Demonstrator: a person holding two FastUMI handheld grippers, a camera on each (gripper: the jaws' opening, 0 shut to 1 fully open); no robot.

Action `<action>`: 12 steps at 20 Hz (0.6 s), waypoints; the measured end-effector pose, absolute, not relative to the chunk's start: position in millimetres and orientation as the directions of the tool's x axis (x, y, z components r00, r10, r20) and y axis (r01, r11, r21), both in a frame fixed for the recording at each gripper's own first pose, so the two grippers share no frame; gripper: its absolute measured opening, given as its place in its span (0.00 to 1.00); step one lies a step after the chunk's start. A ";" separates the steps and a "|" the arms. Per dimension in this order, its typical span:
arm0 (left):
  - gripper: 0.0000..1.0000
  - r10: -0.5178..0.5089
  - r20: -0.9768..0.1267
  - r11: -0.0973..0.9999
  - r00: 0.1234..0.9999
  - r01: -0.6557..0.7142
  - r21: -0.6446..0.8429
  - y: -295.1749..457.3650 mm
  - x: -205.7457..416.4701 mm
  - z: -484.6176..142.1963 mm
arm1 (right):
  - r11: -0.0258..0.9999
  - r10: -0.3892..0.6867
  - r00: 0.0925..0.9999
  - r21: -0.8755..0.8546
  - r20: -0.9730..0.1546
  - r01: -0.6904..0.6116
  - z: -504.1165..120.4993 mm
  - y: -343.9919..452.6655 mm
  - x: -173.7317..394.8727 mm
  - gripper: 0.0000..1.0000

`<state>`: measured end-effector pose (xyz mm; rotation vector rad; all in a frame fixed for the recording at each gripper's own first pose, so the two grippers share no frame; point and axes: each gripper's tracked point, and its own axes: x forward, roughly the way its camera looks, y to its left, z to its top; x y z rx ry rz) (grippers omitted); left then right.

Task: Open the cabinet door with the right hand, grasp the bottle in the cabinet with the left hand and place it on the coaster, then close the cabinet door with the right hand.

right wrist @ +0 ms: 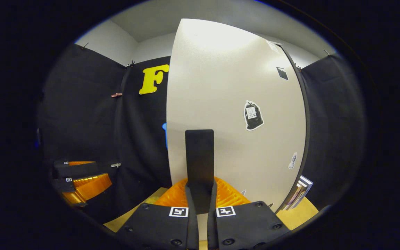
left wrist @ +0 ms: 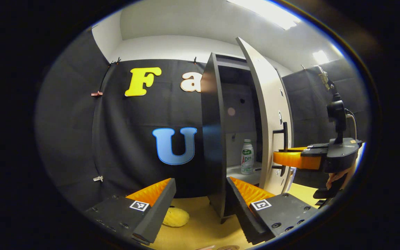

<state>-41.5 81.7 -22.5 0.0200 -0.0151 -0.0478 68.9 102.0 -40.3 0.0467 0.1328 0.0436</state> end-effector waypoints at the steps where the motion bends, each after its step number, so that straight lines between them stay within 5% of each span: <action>1: 0.91 -0.069 0.017 0.998 0.998 0.068 0.016 73.3 -36.9 -20.2 | 0.998 0.050 0.990 0.052 -0.132 -0.043 -39.0 98.6 62.6 0.14; 12: 0.91 -0.285 0.033 0.958 0.958 0.285 0.003 -28.8 0.2 -13.0 | 0.999 0.007 0.990 0.054 -0.142 0.001 -27.7 39.6 -8.1 0.14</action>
